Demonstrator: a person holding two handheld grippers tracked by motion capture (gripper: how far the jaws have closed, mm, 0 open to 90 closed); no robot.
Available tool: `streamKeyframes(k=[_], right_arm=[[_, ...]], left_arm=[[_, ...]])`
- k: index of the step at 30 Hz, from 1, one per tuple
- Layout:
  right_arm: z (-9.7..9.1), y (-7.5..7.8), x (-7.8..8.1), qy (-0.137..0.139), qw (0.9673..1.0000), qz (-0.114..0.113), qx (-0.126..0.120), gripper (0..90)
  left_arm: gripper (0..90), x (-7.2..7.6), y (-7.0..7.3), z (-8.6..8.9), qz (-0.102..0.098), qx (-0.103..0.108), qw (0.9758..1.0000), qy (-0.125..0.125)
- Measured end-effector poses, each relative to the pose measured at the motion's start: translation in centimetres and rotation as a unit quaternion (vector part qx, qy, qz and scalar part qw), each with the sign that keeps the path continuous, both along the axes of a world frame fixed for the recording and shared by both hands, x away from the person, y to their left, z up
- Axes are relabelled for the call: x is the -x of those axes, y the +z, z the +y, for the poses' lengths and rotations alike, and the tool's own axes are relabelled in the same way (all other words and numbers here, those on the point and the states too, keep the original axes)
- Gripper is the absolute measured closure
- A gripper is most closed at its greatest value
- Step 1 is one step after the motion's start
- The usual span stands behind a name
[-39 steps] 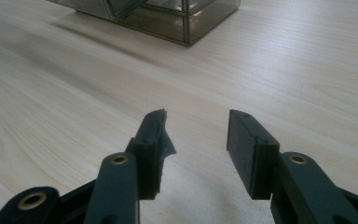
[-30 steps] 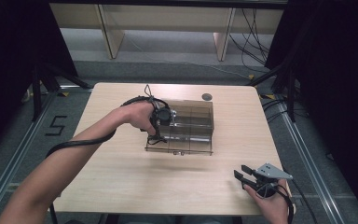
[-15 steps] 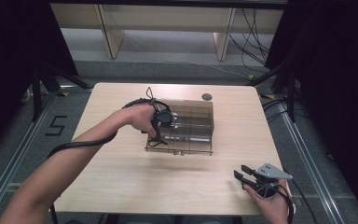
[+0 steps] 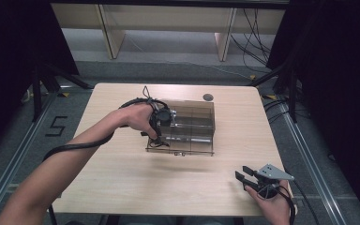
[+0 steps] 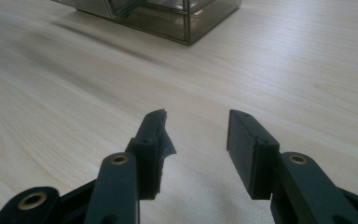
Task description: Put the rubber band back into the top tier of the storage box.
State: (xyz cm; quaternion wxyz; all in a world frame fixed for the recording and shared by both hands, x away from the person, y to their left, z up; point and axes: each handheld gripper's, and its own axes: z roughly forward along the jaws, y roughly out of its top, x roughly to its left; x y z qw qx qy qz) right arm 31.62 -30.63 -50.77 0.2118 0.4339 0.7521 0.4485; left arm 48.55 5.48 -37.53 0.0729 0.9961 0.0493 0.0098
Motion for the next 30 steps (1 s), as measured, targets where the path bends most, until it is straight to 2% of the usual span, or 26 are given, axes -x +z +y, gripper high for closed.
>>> streamKeyframes(k=[3, 4, 5, 6, 9, 11, 12, 14, 16, 17, 19, 21, 24, 27, 28, 30], right_arm=[[0.0, 0.1, 0.1, 0.007, 1.0000, 0.003, -0.005, 57.9], [0.0, 0.0, 0.0, 0.005, 1.0000, 0.000, -0.001, 58.0], [0.1, 0.0, 0.1, -0.003, 1.0000, 0.007, -0.004, 57.9], [0.0, 0.1, 0.1, 0.005, 1.0000, 0.005, -0.005, 58.0], [0.0, 0.0, 0.1, 0.004, 1.0000, 0.002, -0.001, 57.9], [0.2, 0.0, 0.2, -0.003, 0.9999, 0.010, -0.003, 57.9], [0.0, 0.0, 0.0, 0.012, 0.9999, 0.001, -0.001, 57.9], [0.2, 0.1, 0.3, -0.002, 0.9998, 0.016, -0.010, 57.9], [0.2, 0.0, 0.1, 0.002, 1.0000, 0.007, -0.002, 57.9], [0.2, 0.0, 0.2, -0.004, 0.9999, 0.014, -0.001, 57.9], [0.2, 0.0, 0.1, -0.001, 1.0000, 0.009, -0.003, 57.9], [0.2, 0.1, 0.3, -0.002, 0.9998, 0.014, -0.011, 57.9], [0.2, 0.0, 0.2, 0.000, 0.9999, 0.012, -0.007, 57.9], [0.3, 0.0, 0.3, -0.003, 0.9998, 0.020, -0.009, 57.9], [0.1, 0.0, 0.1, 0.008, 0.9999, 0.006, 0.001, 57.9], [0.2, 0.0, 0.1, 0.008, 0.9999, 0.008, 0.000, 57.8]], left_arm=[[60.1, 0.3, 0.1, 0.4, 0.002, 0.000, 1.0000, 0.002], [59.3, 0.4, 0.1, 0.6, 0.002, 0.000, 1.0000, 0.003], [58.6, 0.5, 0.1, 0.8, 0.002, 0.001, 1.0000, 0.003], [57.4, 0.5, 0.2, 1.0, 0.004, 0.003, 1.0000, 0.005], [56.7, 0.7, 0.5, 1.8, -0.001, 0.009, 0.9999, 0.010], [56.1, 0.8, 0.5, 2.5, -0.004, 0.008, 0.9999, 0.012], [55.7, 0.9, 0.5, 2.7, -0.004, 0.009, 0.9999, 0.013], [55.5, 1.1, 0.4, 3.2, -0.005, 0.012, 0.9998, 0.016], [55.5, 1.4, 0.3, 3.7, -0.005, 0.012, 0.9998, 0.016], [55.3, 1.5, 0.3, 4.0, -0.006, 0.012, 0.9998, 0.016], [55.0, 1.8, 0.1, 4.7, -0.007, 0.014, 0.9997, 0.020], [54.7, 2.0, 0.1, 5.3, -0.011, 0.015, 0.9996, 0.020], [54.3, 2.5, -0.1, 6.4, -0.012, 0.016, 0.9995, 0.026], [53.6, 2.8, -0.4, 7.4, -0.012, 0.015, 0.9993, 0.033], [53.3, 2.9, -0.6, 7.8, -0.013, 0.015, 0.9992, 0.033], [52.9, 3.1, -1.0, 8.4, -0.014, 0.016, 0.9991, 0.036]])
